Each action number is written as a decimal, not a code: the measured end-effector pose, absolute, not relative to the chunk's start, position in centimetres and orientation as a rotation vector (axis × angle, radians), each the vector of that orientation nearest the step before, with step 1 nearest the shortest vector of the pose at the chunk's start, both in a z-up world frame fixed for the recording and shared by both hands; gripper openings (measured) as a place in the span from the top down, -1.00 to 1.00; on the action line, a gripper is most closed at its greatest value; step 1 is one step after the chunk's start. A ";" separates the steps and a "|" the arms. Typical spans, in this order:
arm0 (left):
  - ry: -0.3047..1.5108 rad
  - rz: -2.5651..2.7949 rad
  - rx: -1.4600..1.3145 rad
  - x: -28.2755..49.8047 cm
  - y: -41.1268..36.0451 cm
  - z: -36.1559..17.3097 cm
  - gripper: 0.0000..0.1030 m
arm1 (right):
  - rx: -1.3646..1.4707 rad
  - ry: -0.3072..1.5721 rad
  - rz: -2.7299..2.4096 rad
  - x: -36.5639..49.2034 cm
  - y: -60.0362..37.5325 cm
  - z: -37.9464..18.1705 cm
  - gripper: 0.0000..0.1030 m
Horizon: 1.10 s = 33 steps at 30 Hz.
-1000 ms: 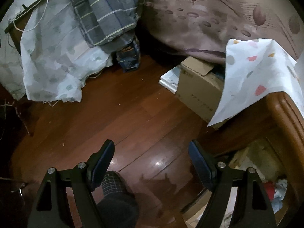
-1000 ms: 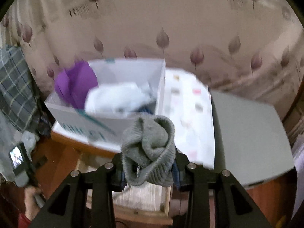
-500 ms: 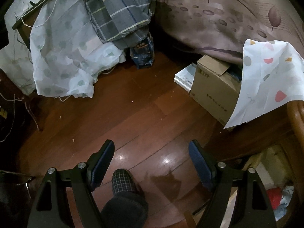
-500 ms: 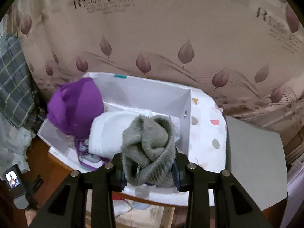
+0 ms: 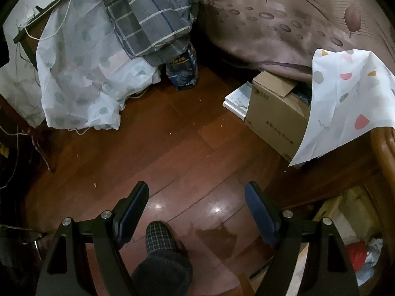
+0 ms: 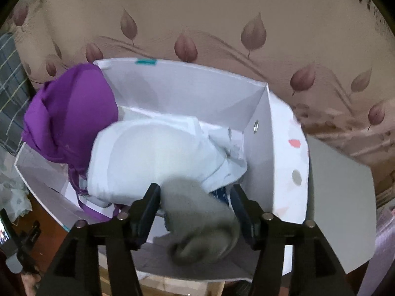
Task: Take underwear out of drawer
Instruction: 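Lower the grey knit sock into the white box and open the right tool, then reach the right tool into the drawer toward the light blue striped sock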
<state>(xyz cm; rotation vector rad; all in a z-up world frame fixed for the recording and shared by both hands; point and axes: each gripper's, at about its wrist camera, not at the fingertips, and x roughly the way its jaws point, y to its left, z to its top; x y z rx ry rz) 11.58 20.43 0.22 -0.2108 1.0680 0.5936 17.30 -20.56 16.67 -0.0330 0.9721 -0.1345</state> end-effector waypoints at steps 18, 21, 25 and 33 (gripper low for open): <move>1.065 0.604 -0.234 11.6 20.5 0.1 -0.51 | 0.182 1.224 -0.019 4.1 -19.7 7.1 -0.29; 1.075 0.603 -0.247 11.5 20.7 0.0 -0.51 | 0.297 1.283 -0.084 4.5 -20.6 1.8 -0.29; 1.079 0.598 -0.260 11.4 20.7 0.0 -0.51 | 0.325 1.293 -0.127 6.0 -21.1 -2.9 -0.29; 1.096 0.582 -0.275 11.5 21.2 0.0 -0.51 | 0.534 1.240 -0.253 7.4 -21.8 -7.4 -0.29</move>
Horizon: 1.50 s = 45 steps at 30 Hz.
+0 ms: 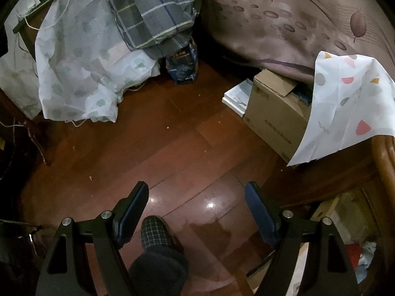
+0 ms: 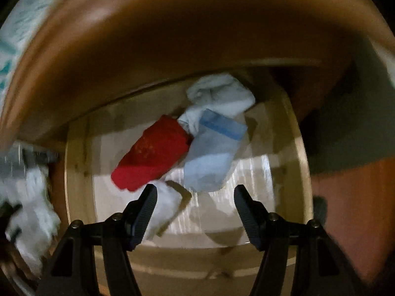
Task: Take underwear out of drawer
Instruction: 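Reach the right tool into the drawer toward the light blue striped sock, then close the right tool on the light blue striped sock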
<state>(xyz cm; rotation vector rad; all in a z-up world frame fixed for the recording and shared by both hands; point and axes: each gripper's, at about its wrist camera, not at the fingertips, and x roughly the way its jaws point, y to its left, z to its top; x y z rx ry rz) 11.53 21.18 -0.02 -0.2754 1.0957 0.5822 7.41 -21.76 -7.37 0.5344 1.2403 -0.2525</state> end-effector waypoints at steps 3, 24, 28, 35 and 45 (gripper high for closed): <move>1.095 0.579 -0.277 11.6 21.2 0.1 -0.51 | 0.602 1.245 -0.306 7.6 -22.0 -8.6 -0.29; 1.117 0.549 -0.318 11.6 21.8 -0.1 -0.51 | 1.107 1.137 -0.562 6.9 -24.6 -13.4 -0.27; 1.115 0.542 -0.318 11.6 21.8 0.0 -0.51 | 1.119 1.123 -0.582 7.3 -25.2 -14.2 -0.27; 1.124 0.536 -0.319 11.6 21.7 -0.2 -0.51 | 1.105 1.156 -0.605 8.3 -25.8 -14.9 -0.18; 1.108 0.504 -0.301 11.6 20.9 0.0 -0.51 | 1.169 1.230 -0.579 6.6 -27.3 -15.3 0.15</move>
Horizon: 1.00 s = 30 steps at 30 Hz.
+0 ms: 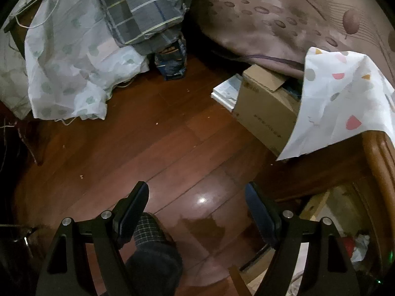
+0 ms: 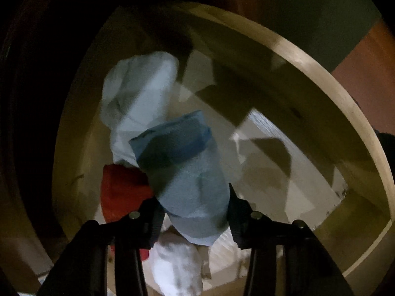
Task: Take underwear out of drawer
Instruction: 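Close the right tool on the light blue striped sock, then lift the light blue sock out with the right tool while the left tool reaches into the drawer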
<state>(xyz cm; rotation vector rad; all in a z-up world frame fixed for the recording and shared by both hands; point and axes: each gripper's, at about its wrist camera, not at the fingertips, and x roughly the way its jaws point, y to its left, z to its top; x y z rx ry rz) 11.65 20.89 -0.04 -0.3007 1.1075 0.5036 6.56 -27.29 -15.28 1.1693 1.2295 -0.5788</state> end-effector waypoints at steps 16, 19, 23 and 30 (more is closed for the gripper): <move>1.043 0.280 -0.091 12.7 14.5 0.8 -0.51 | 0.712 1.287 -0.329 3.6 -24.0 -9.1 0.16; 1.037 0.218 -0.058 12.8 13.1 0.7 -0.51 | 0.525 1.245 -0.292 3.5 -23.4 -7.2 0.16; 1.029 0.164 -0.024 12.7 11.6 0.5 -0.51 | 0.329 1.180 -0.248 3.5 -23.6 -5.0 0.16; 1.034 0.076 0.001 12.6 9.6 0.1 -0.51 | 0.124 1.087 -0.209 2.9 -23.3 -3.3 0.16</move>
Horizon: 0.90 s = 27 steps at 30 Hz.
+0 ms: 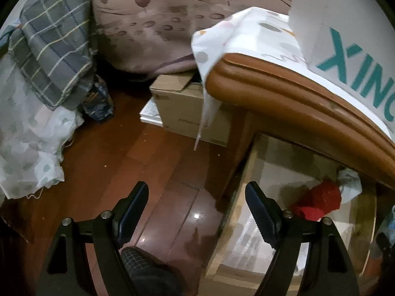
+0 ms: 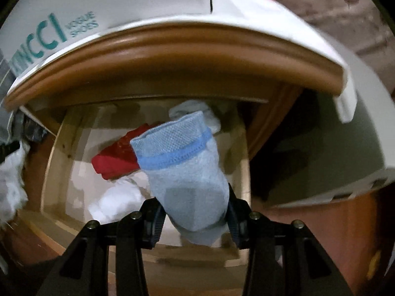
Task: Take underwear out of drawer
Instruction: 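Lift the light blue sock out with the right tool while the left tool reaches into the drawer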
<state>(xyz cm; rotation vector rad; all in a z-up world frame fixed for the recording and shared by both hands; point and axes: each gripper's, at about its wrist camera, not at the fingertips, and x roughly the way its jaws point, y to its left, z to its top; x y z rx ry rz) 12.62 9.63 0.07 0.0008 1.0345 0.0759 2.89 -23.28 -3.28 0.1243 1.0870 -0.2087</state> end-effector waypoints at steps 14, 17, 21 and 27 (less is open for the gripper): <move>1.002 -0.062 0.118 10.8 5.6 -0.3 -0.59 | 0.069 0.950 -0.285 0.7 -27.1 -2.7 0.16; 1.004 -0.106 0.199 9.9 3.8 -0.5 -0.61 | 0.055 0.932 -0.305 0.6 -27.5 -2.5 0.16; 1.021 -0.178 0.257 8.7 1.5 -0.4 -0.65 | 0.025 0.908 -0.331 0.5 -27.7 -2.0 0.16; 1.056 -0.274 0.343 7.4 -2.3 -1.0 -0.67 | 0.059 0.898 -0.346 0.2 -28.9 -1.6 0.16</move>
